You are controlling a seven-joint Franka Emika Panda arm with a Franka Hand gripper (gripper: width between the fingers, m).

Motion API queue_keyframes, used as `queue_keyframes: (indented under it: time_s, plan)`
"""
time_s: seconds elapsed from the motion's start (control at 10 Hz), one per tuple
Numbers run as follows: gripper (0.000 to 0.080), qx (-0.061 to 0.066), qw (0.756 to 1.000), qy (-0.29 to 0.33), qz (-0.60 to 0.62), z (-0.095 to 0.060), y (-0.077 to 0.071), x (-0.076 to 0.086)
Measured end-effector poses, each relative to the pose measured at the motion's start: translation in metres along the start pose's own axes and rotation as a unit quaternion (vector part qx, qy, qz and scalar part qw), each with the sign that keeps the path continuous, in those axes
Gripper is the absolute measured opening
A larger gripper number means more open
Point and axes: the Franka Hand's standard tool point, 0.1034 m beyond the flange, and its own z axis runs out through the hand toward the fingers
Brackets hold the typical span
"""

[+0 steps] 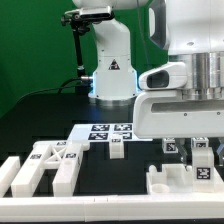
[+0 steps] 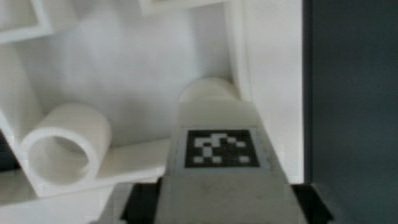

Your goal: Assemble chair

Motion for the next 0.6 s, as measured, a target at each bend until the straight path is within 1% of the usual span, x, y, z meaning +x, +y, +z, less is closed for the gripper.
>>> queue_keyframes:
  time_s: [0.1,0.2,0.3,0.4,0.5,0.6]
  plan:
    - [0.0285,-0.011,0.996,-0.011,0.084,-0.0006,-0.0027,-0.0040]
    - [0.0285,-0.018,0.985,-0.017,0.169,-0.0006,-0.0032,-0.0046]
    - [0.0285,-0.020,0.961,-0.023,0.275,0.0001,-0.0032,-0.0043]
    - [0.0285,-0.013,0.932,-0.030,0.361,-0.0002,-0.0028,-0.0015]
    - [0.0285,-0.008,0.908,-0.032,0.418,0.0001,-0.0026,-0.0003]
    - [0.0285,-0.002,0.874,-0.030,0.486,0.0016,-0.0030,-0.0010]
